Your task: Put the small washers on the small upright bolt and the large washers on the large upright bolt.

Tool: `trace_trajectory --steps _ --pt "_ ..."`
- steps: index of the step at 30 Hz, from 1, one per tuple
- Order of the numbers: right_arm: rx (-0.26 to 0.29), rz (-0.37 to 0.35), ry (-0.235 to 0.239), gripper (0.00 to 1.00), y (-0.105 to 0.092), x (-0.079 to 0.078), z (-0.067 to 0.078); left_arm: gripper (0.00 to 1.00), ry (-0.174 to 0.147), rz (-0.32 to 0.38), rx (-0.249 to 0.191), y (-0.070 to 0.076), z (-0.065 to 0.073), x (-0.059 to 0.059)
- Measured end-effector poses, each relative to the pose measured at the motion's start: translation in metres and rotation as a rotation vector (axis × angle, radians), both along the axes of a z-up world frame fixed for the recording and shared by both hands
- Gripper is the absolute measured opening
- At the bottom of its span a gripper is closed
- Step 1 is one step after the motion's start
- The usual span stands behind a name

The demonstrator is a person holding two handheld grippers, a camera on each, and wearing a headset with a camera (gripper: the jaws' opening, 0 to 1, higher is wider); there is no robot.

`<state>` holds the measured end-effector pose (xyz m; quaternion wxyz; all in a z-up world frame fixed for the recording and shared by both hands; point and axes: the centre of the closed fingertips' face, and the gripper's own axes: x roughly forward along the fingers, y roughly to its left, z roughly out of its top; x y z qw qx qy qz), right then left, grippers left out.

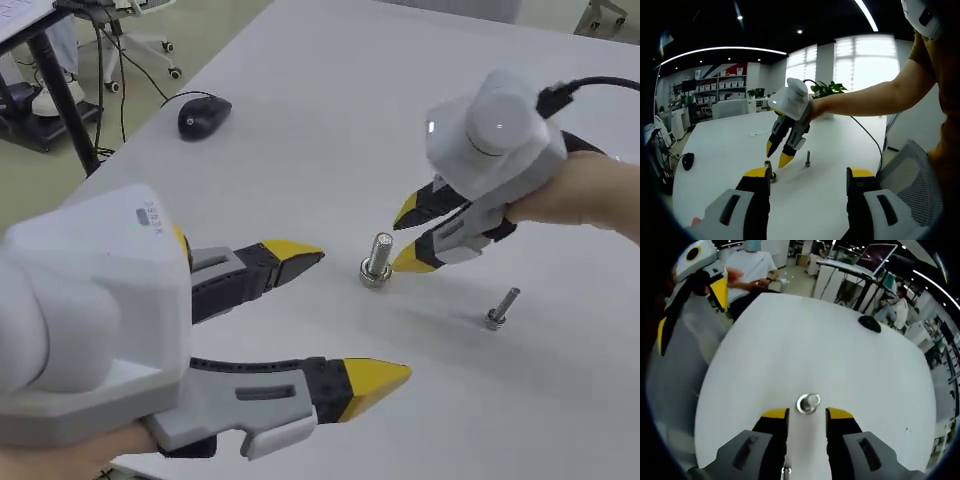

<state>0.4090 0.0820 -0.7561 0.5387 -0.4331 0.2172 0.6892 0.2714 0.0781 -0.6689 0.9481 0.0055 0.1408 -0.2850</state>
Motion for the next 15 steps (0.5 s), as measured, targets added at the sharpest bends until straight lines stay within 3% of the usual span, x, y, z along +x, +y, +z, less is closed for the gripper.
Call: trace_trajectory --steps 7,9,12,15 --pt "0.054 -0.053 -0.014 0.29 -0.025 -0.009 0.012 0.61 -0.003 -0.014 0.010 -0.003 0.001 0.001" --pt "0.114 -0.058 0.002 0.30 -0.027 -0.017 0.022 0.61 -0.009 -0.016 0.012 -0.003 0.003 0.001" --pt "0.266 -0.091 0.078 0.33 -0.030 -0.029 0.040 0.61 -0.018 -0.016 0.012 -0.001 0.007 0.001" --pt "0.376 -0.129 0.135 0.34 -0.038 -0.045 0.054 0.61 -0.020 -0.013 0.012 0.001 0.008 0.001"
